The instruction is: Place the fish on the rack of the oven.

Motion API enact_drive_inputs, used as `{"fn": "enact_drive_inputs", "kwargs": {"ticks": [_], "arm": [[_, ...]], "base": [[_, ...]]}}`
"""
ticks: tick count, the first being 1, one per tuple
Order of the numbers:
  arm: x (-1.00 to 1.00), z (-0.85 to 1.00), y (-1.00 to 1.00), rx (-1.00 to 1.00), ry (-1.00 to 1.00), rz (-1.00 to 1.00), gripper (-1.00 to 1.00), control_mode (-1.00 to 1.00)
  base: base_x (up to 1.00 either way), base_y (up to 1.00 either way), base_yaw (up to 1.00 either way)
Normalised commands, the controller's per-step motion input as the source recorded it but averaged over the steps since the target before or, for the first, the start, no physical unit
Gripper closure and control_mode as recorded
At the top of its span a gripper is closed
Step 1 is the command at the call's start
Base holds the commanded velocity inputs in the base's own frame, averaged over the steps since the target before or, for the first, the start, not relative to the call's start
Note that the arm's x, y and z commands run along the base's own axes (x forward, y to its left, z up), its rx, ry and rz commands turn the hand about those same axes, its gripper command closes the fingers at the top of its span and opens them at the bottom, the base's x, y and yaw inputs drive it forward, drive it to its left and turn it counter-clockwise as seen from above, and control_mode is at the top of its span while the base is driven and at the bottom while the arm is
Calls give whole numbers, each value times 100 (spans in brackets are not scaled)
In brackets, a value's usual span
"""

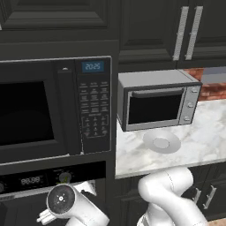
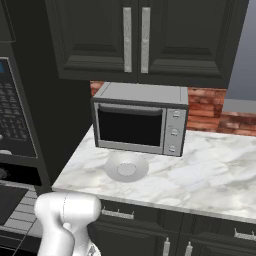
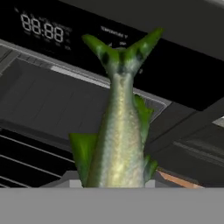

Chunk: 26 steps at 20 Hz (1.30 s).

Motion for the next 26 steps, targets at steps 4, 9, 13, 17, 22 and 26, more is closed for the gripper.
{"fn": "enact_drive_inputs", "kwargs": {"ticks": [4,9,13,17,22,26], "arm": [[8,-73,64,0,0,-10,100,-100],[17,-71,31,1,0,-10,100,-100],[25,-57,1,0,0,-8,100,-100],[30,-40,0,0,8,-4,100,-100],[37,-17,0,0,0,-5,100,-100],[40,-36,14,0,0,-5,100,-100]], "base": [[0,0,0],[0,0,0],[0,0,0],[0,0,0],[0,0,0],[0,0,0]]}}
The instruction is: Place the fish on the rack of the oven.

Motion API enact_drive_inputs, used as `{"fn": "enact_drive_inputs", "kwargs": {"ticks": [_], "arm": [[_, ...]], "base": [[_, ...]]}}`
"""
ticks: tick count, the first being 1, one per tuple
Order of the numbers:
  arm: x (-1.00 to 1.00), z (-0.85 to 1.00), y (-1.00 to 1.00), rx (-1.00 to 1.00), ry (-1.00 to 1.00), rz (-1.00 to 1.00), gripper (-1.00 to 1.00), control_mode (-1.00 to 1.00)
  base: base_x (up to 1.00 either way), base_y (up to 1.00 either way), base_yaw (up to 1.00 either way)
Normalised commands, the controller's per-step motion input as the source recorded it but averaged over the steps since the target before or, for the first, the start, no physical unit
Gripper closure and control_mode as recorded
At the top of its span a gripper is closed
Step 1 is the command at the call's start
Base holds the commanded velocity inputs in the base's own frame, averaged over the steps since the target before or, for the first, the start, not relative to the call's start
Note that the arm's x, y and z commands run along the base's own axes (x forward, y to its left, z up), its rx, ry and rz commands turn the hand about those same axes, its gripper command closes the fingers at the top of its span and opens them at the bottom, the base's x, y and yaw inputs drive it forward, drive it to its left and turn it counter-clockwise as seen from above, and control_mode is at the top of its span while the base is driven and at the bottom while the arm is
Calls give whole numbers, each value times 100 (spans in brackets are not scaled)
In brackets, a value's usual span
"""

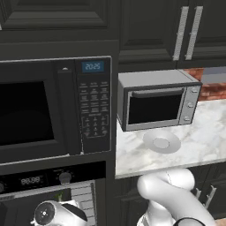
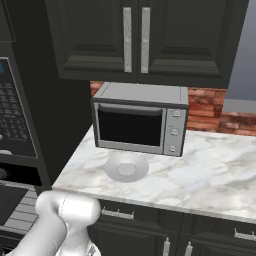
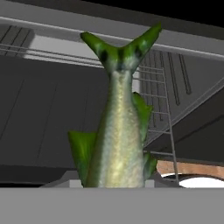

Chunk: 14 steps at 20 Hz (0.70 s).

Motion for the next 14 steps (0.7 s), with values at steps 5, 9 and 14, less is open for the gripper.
{"fn": "enact_drive_inputs", "kwargs": {"ticks": [5,9,14], "arm": [[38,-37,45,0,0,-3,100,-100],[36,-26,37,0,1,0,100,-100],[26,-45,47,0,6,0,100,-100]], "base": [[0,0,0],[0,0,0],[0,0,0]]}}
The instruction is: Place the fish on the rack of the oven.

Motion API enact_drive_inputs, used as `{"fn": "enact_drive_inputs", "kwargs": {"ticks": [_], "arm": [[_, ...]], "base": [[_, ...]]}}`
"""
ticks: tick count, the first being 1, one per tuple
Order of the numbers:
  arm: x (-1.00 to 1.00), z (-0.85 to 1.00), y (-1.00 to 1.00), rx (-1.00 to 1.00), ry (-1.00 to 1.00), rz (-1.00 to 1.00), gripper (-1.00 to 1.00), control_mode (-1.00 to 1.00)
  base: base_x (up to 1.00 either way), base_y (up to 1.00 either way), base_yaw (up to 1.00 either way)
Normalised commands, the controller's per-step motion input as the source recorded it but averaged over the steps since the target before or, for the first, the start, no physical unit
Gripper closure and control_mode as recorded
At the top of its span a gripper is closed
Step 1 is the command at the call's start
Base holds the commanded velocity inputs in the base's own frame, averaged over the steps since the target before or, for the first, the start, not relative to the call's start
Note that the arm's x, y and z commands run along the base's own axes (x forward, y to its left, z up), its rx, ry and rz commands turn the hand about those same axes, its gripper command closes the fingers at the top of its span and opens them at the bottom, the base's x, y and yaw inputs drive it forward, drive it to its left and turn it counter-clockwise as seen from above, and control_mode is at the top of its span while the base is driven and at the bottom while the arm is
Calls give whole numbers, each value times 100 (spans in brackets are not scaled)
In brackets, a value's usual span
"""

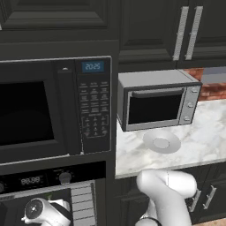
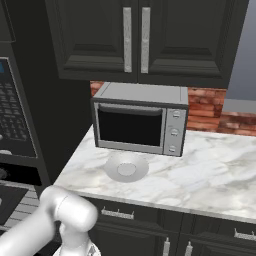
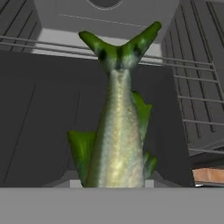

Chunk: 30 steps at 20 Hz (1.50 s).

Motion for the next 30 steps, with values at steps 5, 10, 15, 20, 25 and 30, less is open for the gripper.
{"fn": "enact_drive_inputs", "kwargs": {"ticks": [5,10,15,20,25,30], "arm": [[24,-44,39,0,1,0,100,-100],[0,-40,4,0,1,0,100,-100],[0,-40,0,3,1,0,-100,-100],[0,-25,0,2,2,0,-100,-100],[-24,3,0,0,0,-3,-100,-100],[-45,26,9,-1,-7,-1,-100,-100]], "base": [[0,0,0],[0,0,0],[0,0,0],[0,0,0],[0,0,0],[0,0,0]]}}
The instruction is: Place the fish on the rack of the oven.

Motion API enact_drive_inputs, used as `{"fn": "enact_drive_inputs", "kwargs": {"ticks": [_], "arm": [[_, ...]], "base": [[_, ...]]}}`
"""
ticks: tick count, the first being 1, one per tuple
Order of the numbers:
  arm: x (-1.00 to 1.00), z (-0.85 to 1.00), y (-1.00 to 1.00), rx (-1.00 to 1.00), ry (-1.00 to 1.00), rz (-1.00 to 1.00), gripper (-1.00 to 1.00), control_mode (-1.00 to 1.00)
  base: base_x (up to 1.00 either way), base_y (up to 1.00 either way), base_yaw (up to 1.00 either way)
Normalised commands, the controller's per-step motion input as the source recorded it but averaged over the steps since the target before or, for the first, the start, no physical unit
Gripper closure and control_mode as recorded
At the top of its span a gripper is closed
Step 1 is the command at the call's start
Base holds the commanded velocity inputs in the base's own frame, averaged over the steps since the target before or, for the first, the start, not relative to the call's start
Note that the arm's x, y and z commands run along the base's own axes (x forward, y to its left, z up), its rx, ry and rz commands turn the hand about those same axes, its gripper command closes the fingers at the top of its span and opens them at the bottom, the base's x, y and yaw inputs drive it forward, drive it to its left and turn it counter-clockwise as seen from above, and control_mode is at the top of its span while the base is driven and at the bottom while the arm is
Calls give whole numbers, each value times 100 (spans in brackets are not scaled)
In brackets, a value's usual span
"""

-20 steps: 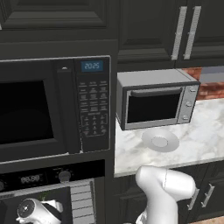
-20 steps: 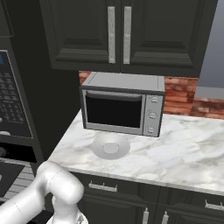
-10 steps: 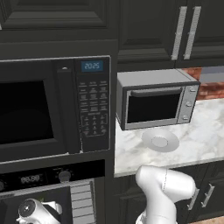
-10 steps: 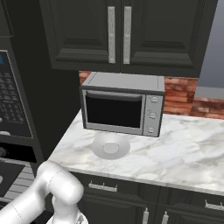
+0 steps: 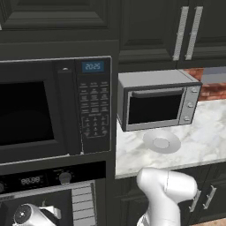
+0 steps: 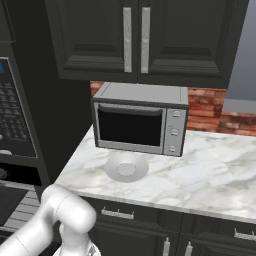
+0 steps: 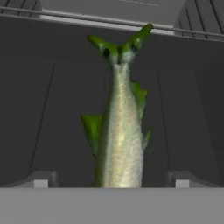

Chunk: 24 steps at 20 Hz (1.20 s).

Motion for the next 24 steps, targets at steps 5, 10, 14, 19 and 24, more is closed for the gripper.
{"fn": "enact_drive_inputs", "kwargs": {"ticks": [5,10,14,19,24], "arm": [[-61,37,3,0,-9,0,-100,-100],[-91,78,-47,6,0,0,-100,-100],[-86,87,-86,16,0,0,-100,-100],[-76,68,-100,19,-4,0,-100,-100],[-18,76,-85,21,0,2,-100,-100]], "base": [[0,0,0],[0,0,0],[0,0,0],[0,0,0],[0,0,0]]}}
